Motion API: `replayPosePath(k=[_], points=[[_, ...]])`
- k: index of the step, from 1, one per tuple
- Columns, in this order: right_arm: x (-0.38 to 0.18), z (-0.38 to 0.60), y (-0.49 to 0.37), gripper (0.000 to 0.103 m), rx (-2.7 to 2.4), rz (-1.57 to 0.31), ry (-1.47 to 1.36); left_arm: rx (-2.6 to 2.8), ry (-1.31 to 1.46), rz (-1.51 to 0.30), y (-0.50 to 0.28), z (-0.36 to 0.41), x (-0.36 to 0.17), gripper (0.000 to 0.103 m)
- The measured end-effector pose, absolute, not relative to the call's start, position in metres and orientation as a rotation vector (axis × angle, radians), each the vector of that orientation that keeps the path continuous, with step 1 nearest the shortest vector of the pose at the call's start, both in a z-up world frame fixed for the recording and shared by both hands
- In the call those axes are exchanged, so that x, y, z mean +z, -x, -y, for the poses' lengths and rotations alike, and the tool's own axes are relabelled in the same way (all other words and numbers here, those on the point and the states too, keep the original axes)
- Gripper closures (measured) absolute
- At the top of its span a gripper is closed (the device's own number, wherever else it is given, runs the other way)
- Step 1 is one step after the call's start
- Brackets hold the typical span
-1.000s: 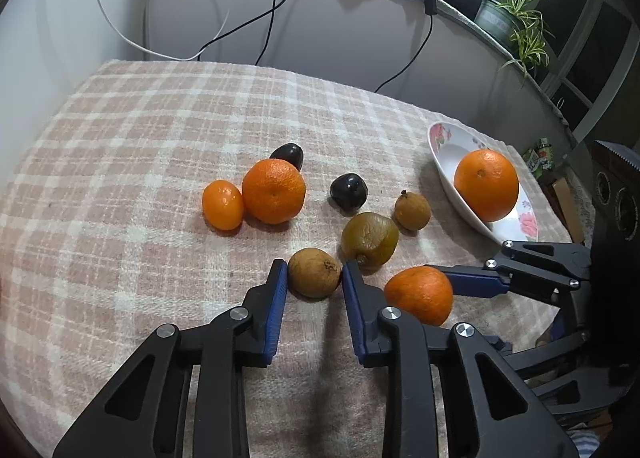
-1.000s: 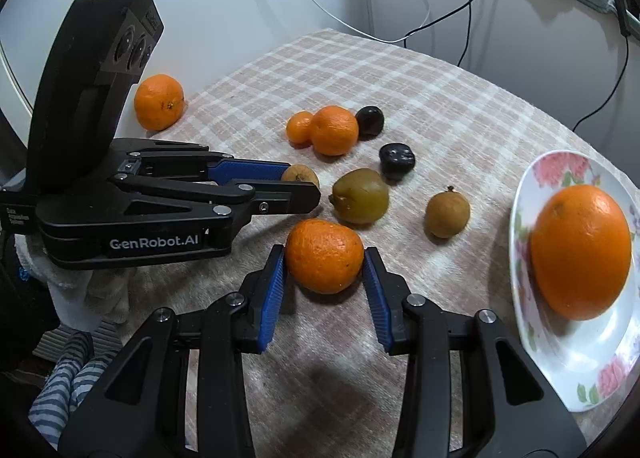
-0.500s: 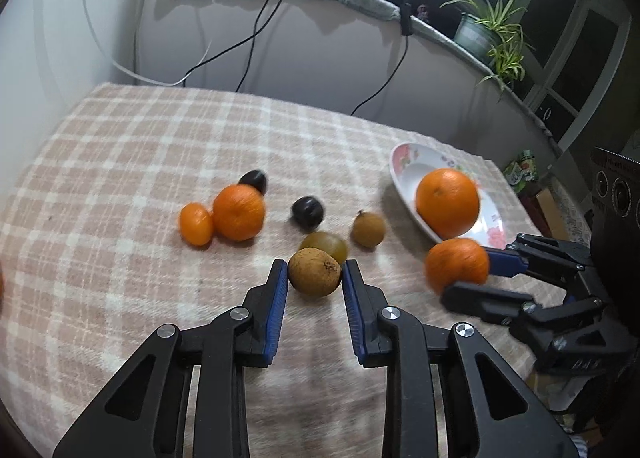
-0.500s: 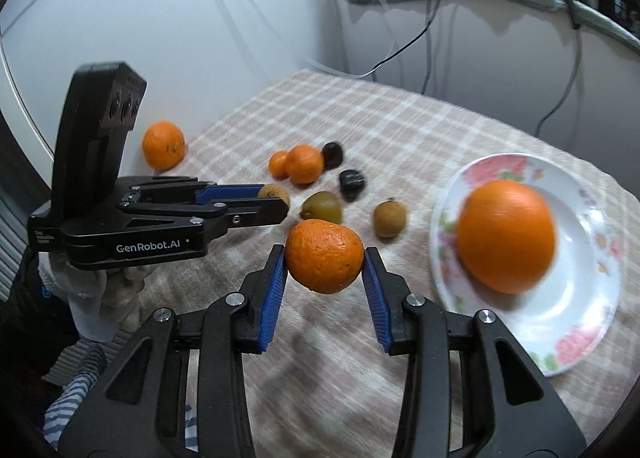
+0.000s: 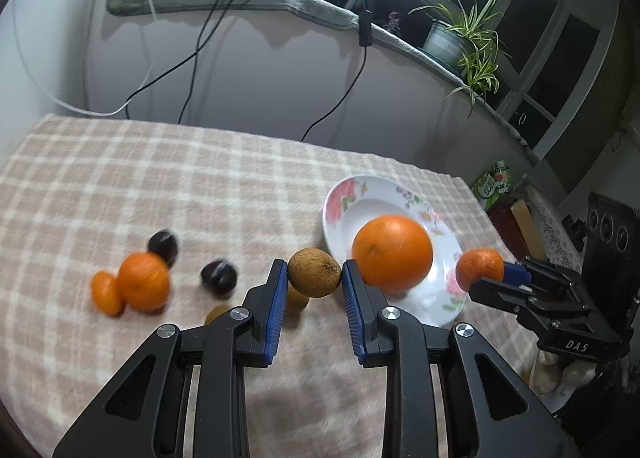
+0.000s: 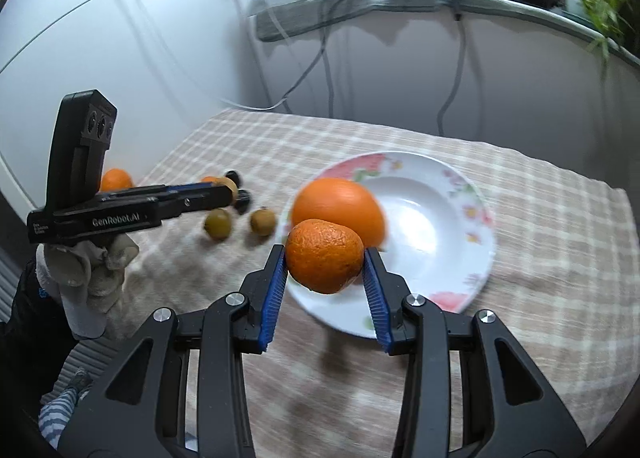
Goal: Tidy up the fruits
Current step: 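Carry the mandarin into the plate beside the orange and release it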
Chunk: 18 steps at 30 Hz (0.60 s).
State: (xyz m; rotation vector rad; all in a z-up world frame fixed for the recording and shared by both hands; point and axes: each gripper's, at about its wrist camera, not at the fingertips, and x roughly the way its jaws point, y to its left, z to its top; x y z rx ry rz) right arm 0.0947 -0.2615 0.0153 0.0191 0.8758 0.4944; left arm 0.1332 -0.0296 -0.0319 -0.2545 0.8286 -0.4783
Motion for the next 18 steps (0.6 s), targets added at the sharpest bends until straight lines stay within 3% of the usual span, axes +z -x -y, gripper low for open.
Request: replayPosePath(k=[18], points=[[-0.012,0.302,-0.112,0.063,0.410,-0.912,-0.032,-0.501,0.209,-0.855,-0.192,0.078,-0.034,0.077]])
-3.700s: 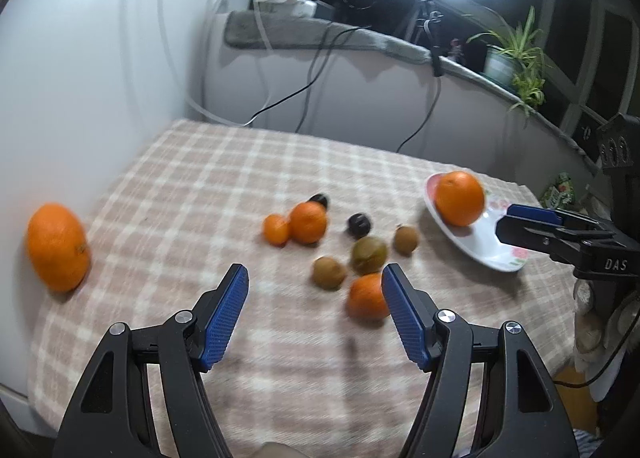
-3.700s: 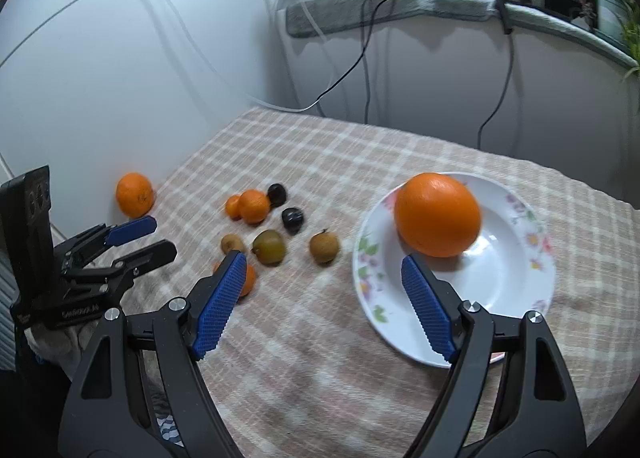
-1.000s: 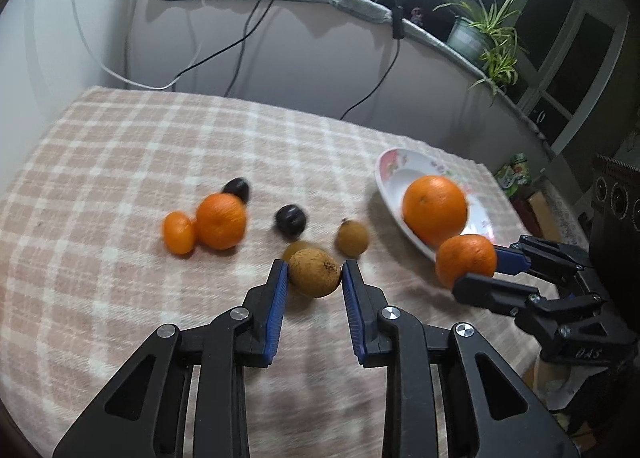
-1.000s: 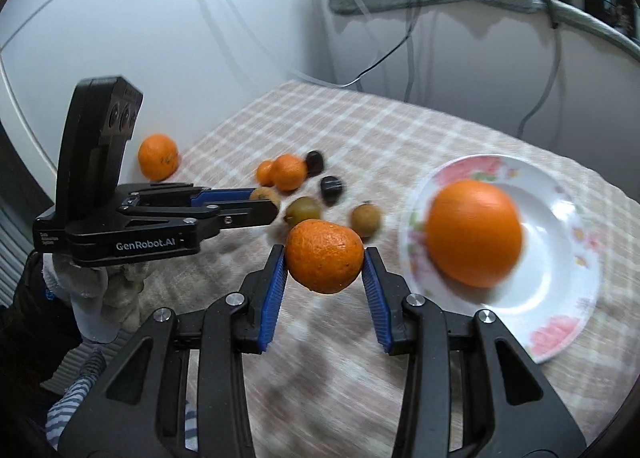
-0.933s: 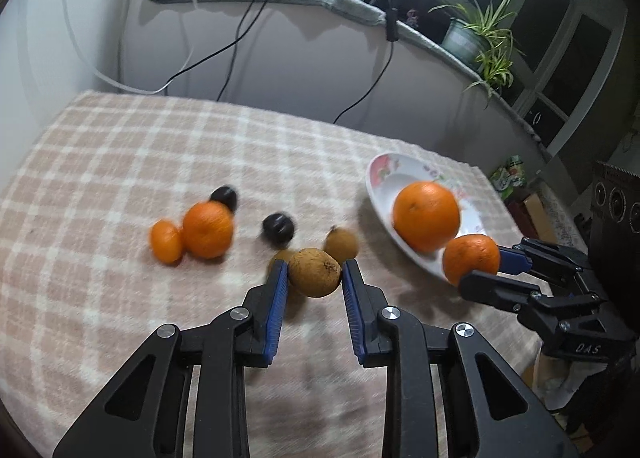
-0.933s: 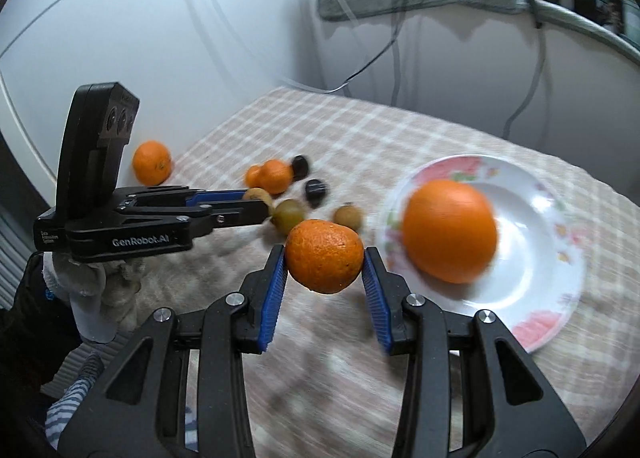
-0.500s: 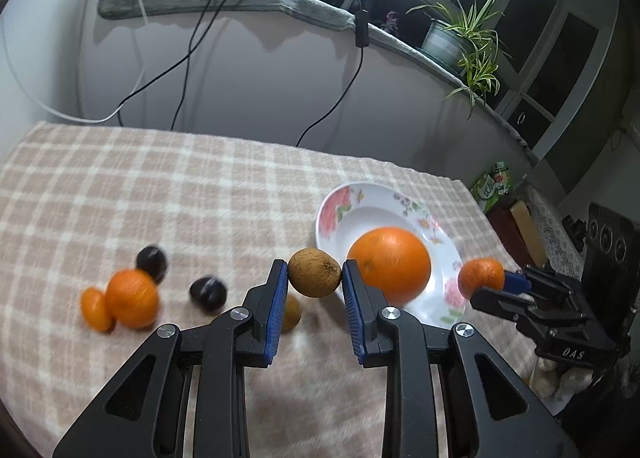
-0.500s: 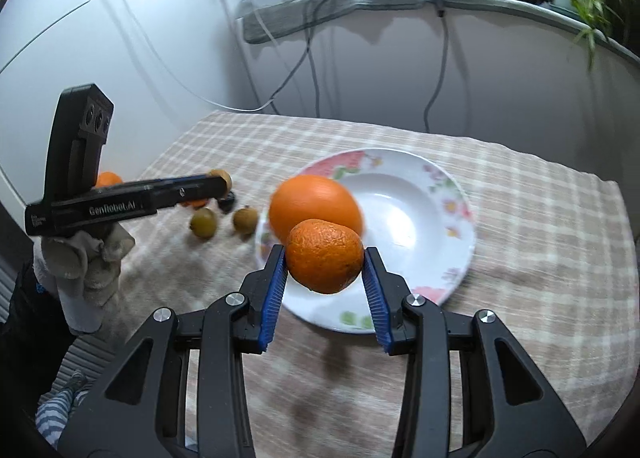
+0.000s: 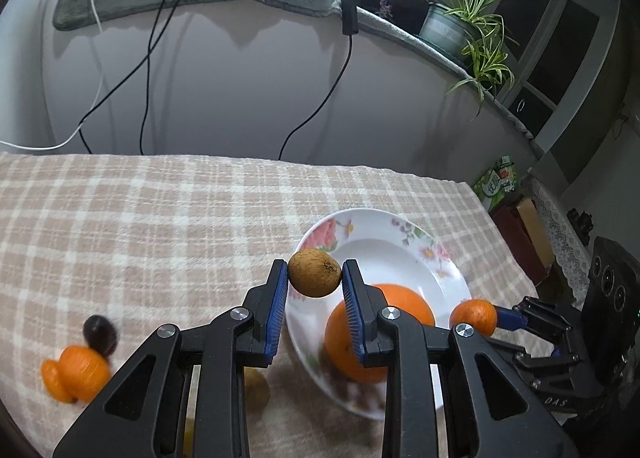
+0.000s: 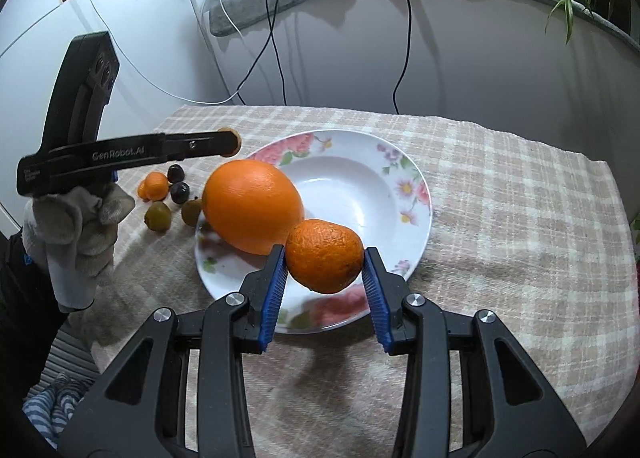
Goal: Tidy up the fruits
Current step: 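Carry the mandarin into the plate beside the orange and release it, then move the right tool back to the fruits and reach for a kiwi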
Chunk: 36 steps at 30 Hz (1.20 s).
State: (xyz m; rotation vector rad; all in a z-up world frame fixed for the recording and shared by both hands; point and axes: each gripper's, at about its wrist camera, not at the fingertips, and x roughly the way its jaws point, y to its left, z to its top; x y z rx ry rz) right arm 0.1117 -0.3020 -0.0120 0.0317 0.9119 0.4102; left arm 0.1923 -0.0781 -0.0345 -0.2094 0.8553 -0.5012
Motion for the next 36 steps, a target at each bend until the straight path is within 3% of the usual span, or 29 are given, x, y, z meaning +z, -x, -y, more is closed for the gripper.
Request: replayPosePath(k=[10,12,15,17,19,22,25,36], points=[[-0.018,0.297,-0.114,0.063,0.422,-0.924,-0.006,-0.511,0.192,-0.874,-0.199,0.090,-0.036,0.076],[-0.018,0.294,-0.115,0.063,0.422,-0.925,0.002,-0.515,0.190,-0.871,-0.199,0.090,-0.035,0.062],[-0.018,0.292,-0.116,0.062,0.417,-0.927,0.009,-0.519,0.191,-0.865,-0.198,0.090,-0.032,0.057],[-0.017,0.292,-0.116,0.051,0.409,-0.922,0.010,-0.519,0.190,-0.862,-0.197,0.090,-0.031,0.057],[-0.013,0.293,-0.115,0.031,0.403,-0.904,0.008,-0.523,0.190,-0.860,-0.196,0.089,-0.030,0.057],[-0.007,0.294,-0.112,0.025,0.404,-0.881,0.007,-0.519,0.189,-0.856,-0.193,0.087,-0.028,0.056],[-0.003,0.293,-0.110,0.021,0.394,-0.867,0.011,-0.510,0.190,-0.850,-0.190,0.084,-0.026,0.056],[0.013,0.283,-0.097,0.020,0.416,-0.842,0.008,-0.480,0.180,-0.807,-0.170,0.065,-0.010,0.055]])
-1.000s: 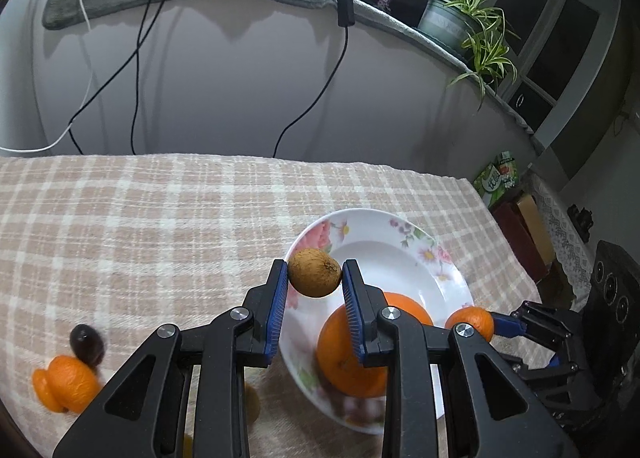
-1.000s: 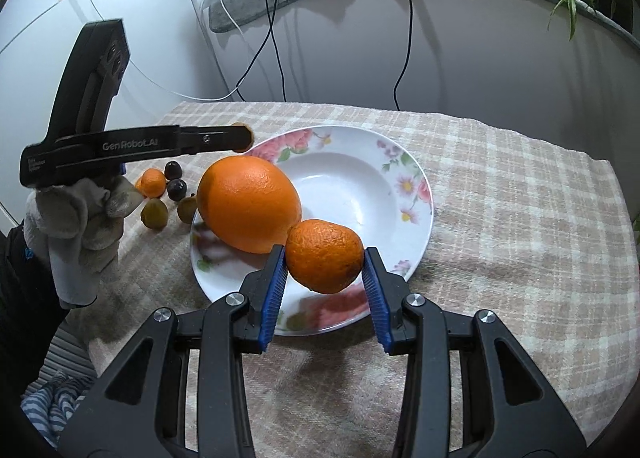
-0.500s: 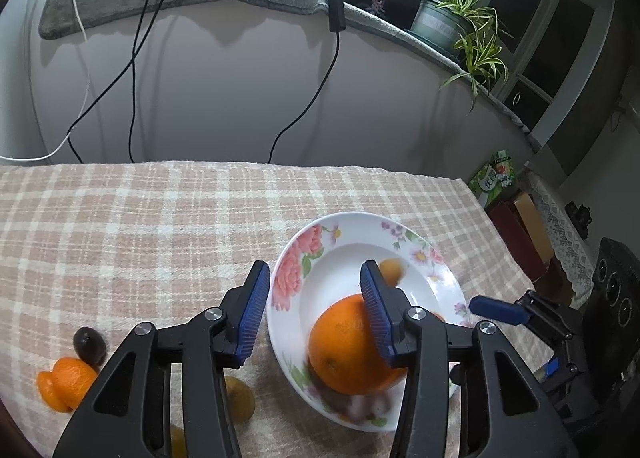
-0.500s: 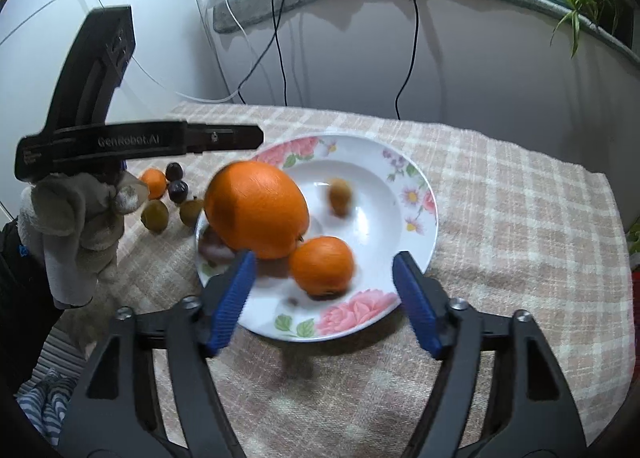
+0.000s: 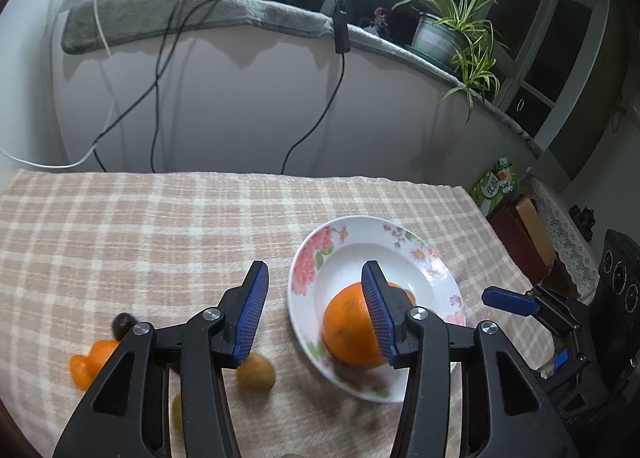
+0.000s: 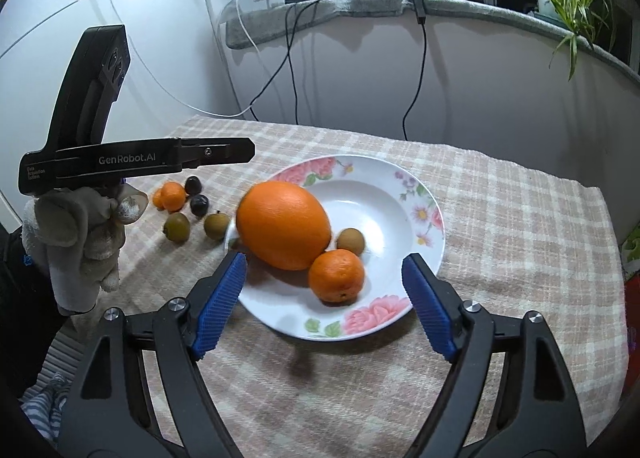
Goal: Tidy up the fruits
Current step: 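Move the right tool back to the fruits and reach for a kiwi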
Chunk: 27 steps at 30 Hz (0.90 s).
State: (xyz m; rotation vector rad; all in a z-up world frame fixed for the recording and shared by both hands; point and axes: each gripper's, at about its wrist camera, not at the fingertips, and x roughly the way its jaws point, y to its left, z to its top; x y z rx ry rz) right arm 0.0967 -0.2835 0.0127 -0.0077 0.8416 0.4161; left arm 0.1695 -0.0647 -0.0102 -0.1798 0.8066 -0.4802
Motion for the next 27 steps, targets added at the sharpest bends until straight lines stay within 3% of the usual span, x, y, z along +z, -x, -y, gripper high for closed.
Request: replayPosePath(k=[14,27], points=[[0.024,0.237,-0.083,0.020,0.531,-0.827,0.031,-0.348,0.193,-0.761,-0.132,-0.013,-0.004,0.055],[0.007,0.170,-0.089,0.022,0.660,-0.866,0.081,-0.239,0.216,-0.830,-0.115,-0.071,-0.045,0.059]])
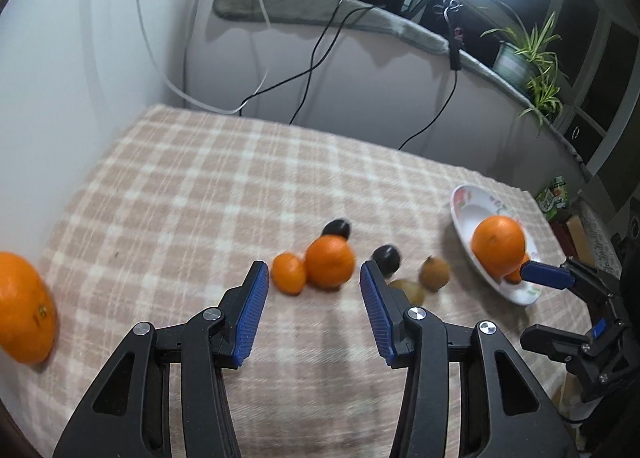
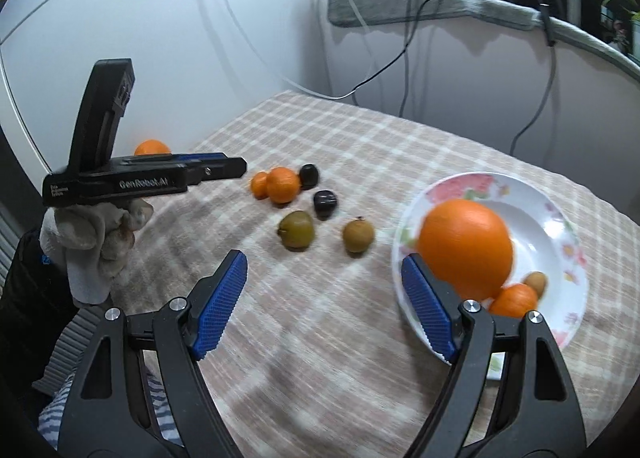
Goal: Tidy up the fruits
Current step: 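Move the right tool back to the fruits and reach for a kiwi, then grasp the kiwi with the right tool and lift it over the plate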
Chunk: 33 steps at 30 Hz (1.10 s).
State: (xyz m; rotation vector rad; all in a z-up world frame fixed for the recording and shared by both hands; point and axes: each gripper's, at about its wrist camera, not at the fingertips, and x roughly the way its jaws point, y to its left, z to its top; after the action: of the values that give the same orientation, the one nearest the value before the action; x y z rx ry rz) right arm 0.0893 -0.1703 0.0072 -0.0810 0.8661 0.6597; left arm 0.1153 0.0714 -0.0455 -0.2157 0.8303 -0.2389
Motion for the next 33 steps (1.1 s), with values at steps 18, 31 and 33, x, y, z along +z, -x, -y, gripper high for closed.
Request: replayPosePath(k=[18,31,33], points=[[-0.035,0.116,-0.121,0.053,0.696,-0.980,0.120,-0.236,0.122,-0.901,-0.137,-0.072,-0.077,0.071],[-0.050,0.105,-0.136,0.059,0.672,-1.018,0.134,-0.252,0.126,-0.894,-0.142,-0.067,-0.078,0.082],[-0.051,0.103,-0.138,0.059,0.675,-1.018,0.129,-0.253,0.127,-0.894,-0.142,-0.068,-0.078,0.082]])
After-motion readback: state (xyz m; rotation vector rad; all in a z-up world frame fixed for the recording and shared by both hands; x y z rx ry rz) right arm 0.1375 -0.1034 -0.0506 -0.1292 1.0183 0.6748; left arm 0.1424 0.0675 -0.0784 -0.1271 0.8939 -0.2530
